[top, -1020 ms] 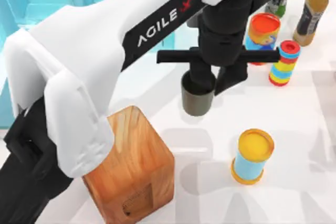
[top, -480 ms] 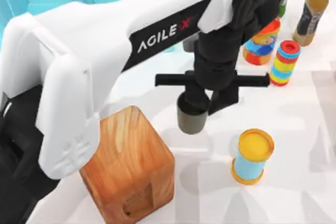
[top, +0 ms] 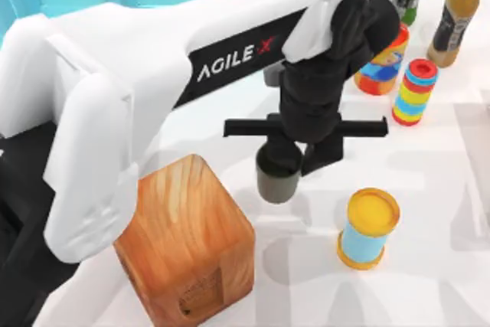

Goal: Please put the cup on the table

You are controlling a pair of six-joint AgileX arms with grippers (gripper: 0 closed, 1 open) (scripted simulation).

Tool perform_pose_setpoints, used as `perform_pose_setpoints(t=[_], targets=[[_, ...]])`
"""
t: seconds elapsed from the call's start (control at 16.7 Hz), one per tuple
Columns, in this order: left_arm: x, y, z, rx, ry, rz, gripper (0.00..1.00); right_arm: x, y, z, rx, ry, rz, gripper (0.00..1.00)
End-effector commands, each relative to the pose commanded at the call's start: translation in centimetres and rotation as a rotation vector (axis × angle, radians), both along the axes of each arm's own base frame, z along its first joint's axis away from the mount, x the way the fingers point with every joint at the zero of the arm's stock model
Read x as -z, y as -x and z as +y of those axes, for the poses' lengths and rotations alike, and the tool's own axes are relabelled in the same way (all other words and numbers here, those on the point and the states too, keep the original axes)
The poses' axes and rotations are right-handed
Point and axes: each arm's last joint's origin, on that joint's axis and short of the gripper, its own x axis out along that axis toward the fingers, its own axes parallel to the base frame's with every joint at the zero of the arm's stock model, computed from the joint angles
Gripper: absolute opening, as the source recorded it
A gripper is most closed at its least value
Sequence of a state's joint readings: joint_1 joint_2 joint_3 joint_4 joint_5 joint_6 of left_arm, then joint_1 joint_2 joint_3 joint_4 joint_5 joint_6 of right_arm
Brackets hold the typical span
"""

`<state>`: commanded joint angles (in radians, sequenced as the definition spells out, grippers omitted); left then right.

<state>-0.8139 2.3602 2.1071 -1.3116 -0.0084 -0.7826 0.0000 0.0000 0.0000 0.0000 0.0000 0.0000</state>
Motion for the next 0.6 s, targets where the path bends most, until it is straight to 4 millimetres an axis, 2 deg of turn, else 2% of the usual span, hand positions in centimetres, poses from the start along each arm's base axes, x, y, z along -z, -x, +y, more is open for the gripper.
perform_pose_setpoints(t=[0.6], targets=[[0.0, 0.0, 0.0, 0.0, 0.0, 0.0, 0.75, 0.0, 0.0, 0.0, 0.0, 0.0, 0.0, 1.0]])
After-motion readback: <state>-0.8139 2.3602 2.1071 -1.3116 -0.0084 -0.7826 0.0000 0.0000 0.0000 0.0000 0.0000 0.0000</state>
